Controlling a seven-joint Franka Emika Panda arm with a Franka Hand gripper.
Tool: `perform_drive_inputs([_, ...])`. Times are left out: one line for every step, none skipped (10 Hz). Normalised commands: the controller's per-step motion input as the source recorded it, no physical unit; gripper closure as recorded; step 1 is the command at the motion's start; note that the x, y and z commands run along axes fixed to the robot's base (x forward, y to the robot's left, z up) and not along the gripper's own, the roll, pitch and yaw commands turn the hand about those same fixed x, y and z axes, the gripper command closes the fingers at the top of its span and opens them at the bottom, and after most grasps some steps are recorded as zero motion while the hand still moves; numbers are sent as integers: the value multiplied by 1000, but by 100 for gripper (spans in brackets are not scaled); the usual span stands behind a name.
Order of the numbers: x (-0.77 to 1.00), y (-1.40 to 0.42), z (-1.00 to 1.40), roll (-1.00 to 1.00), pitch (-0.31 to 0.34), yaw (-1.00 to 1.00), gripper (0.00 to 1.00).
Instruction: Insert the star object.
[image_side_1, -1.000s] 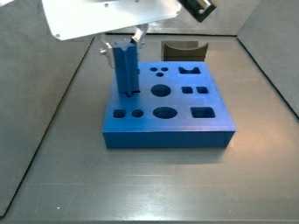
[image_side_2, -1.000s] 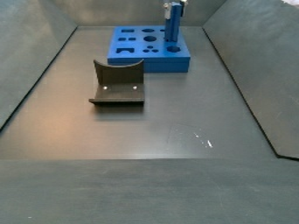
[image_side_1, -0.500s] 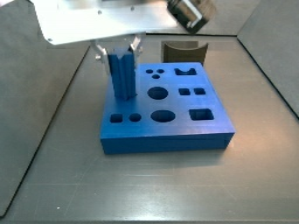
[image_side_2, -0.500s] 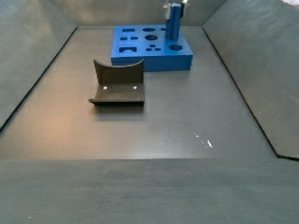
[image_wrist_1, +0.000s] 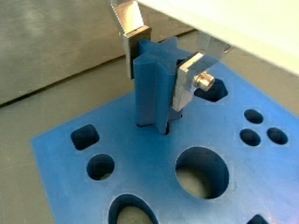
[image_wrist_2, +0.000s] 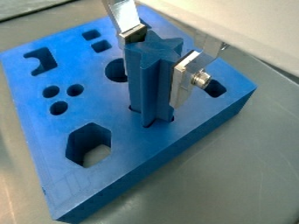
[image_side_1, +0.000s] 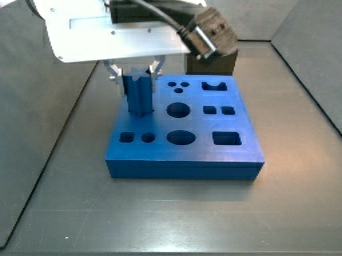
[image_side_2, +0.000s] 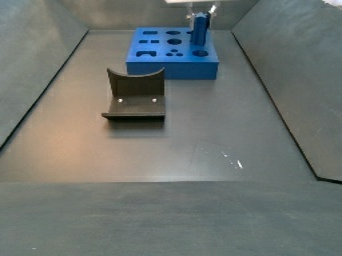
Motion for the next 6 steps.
perform_drive_inputs([0, 0, -740, 146, -13, -163, 100])
perform_drive_inputs([0, 0, -791, 190, -6, -71, 100])
perform_drive_inputs([-14, -43, -811, 290, -9, 0, 100])
perform_drive_inputs([0, 0, -711, 271, -66, 263, 100])
perform_drive_inputs([0, 0, -546, 140, -66, 134, 100])
perform_drive_inputs([0, 0, -217, -13, -96, 0, 100])
